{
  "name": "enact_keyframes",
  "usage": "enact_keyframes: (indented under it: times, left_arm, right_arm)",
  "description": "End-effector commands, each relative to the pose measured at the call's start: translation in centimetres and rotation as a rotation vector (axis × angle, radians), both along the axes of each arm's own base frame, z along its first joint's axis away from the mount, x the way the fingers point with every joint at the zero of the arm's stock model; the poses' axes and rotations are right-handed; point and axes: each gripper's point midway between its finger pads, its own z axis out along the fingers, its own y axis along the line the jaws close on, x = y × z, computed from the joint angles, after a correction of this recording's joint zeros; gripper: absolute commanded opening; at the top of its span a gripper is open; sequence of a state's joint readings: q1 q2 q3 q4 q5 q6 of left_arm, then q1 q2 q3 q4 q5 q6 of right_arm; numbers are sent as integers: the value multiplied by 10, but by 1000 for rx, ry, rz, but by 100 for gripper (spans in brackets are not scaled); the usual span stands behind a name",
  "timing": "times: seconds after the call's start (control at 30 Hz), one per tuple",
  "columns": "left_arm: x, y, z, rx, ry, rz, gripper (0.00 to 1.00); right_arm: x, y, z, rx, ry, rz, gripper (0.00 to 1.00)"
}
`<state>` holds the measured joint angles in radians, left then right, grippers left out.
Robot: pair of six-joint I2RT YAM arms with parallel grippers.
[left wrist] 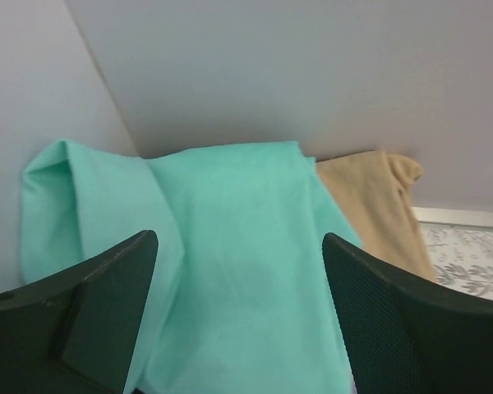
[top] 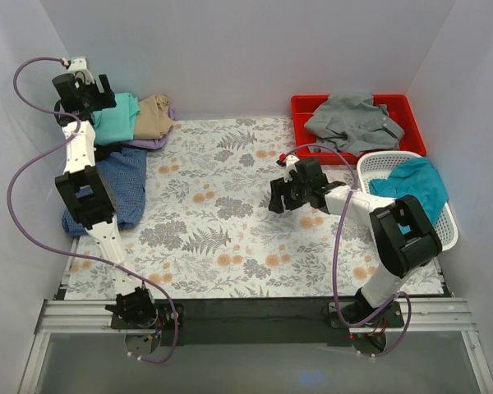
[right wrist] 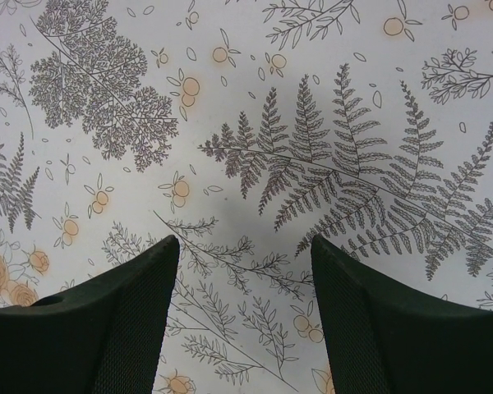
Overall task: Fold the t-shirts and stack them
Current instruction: Neatly place the folded tshirt to the corner, then reset both grippers
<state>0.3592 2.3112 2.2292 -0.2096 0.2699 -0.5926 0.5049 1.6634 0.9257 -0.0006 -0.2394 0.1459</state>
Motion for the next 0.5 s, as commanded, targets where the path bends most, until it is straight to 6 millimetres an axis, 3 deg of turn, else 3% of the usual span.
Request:
enact_keyframes:
  times: [0.0, 0.03, 0.13, 0.27, 0.37, 0.47]
  left_arm:
    - [-20, -24, 89, 7, -131, -13, 81]
    - [-25, -30, 109, 11, -162, -25, 81]
    - [-30, -45, 129, 1, -195, -45, 82]
    - [-34, -78, 131, -31, -185, -117, 82]
    - [-26, -113, 100, -39, -122, -201, 81]
    - [-17, -136, 62, 27, -49, -197, 65]
  right_arm:
    - [3, 4, 19, 42, -49, 9, 71]
    - [3, 4, 19, 42, -49, 12, 71]
    - [1, 3, 21, 47, -55, 12, 71]
    - [-1, 2, 21, 52, -61, 11, 71]
    - [-2, 1, 18, 50, -58, 11, 71]
    - [-5, 0, 15, 48, -50, 11, 71]
